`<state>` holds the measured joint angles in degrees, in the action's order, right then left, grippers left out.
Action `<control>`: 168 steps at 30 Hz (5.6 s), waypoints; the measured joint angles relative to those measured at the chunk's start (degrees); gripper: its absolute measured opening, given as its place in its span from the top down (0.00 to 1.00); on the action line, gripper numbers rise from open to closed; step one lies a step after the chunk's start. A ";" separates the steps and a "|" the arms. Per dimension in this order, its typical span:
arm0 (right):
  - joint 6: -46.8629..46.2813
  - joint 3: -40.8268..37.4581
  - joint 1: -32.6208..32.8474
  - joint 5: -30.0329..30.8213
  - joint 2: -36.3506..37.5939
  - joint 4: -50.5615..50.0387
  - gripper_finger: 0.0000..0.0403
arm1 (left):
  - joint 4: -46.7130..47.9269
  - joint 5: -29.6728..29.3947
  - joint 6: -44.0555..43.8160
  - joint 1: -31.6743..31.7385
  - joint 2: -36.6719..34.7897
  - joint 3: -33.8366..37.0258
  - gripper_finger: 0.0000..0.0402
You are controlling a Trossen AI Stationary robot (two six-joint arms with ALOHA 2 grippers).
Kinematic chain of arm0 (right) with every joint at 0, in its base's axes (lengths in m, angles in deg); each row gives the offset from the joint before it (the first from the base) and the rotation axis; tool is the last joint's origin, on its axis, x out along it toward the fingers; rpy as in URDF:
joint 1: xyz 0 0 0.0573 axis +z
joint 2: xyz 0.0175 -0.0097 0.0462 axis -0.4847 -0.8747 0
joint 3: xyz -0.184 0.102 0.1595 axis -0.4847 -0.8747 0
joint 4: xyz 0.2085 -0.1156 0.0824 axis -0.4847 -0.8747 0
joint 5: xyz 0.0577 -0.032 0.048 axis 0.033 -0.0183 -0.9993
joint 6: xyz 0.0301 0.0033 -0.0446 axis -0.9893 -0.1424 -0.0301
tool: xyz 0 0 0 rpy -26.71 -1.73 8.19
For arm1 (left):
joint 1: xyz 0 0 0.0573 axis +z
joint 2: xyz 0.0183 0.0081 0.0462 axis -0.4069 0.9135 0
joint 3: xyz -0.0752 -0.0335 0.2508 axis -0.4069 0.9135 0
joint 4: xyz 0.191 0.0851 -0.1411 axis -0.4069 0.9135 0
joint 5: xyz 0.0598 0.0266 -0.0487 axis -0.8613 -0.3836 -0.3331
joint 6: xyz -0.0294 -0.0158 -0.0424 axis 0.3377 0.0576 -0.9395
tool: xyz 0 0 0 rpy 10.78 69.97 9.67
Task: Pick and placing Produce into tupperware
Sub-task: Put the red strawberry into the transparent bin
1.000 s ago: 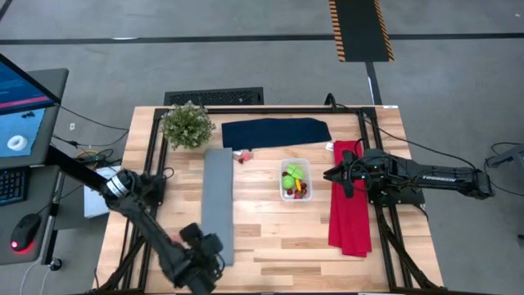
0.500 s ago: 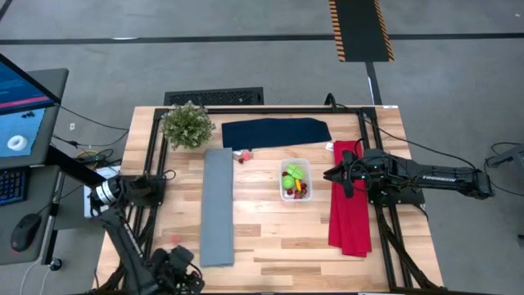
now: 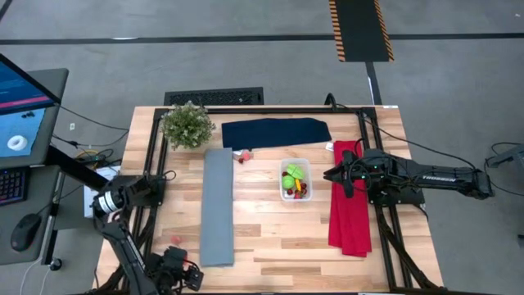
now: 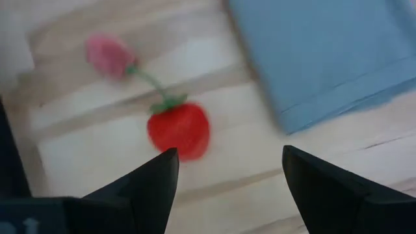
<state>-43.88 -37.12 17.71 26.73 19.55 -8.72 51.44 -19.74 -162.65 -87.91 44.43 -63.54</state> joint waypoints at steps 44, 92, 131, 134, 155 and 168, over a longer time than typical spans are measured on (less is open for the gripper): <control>0.00 0.00 0.00 0.00 0.01 -0.07 0.73 | -4.33 5.79 2.21 1.68 2.97 5.33 0.40; 0.00 0.00 0.00 0.00 -0.02 -0.09 0.73 | -0.37 4.49 6.65 3.01 2.90 3.98 0.45; -0.02 0.00 0.00 0.02 -0.02 -0.07 0.73 | -4.03 7.62 19.41 6.99 2.20 3.84 0.47; 0.00 0.00 0.00 0.02 -0.02 -0.08 0.73 | -1.68 7.10 20.36 7.02 2.14 1.28 0.50; 0.00 0.00 0.00 0.00 -0.01 -0.09 0.73 | 1.91 5.15 26.58 6.14 2.01 -3.39 0.69; 0.00 0.00 0.00 0.02 0.00 -0.09 0.73 | -0.54 4.36 25.45 8.43 1.92 2.05 0.44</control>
<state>-43.88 -37.12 17.71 26.75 19.56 -8.81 50.90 -15.38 -137.19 -79.48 46.35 -61.49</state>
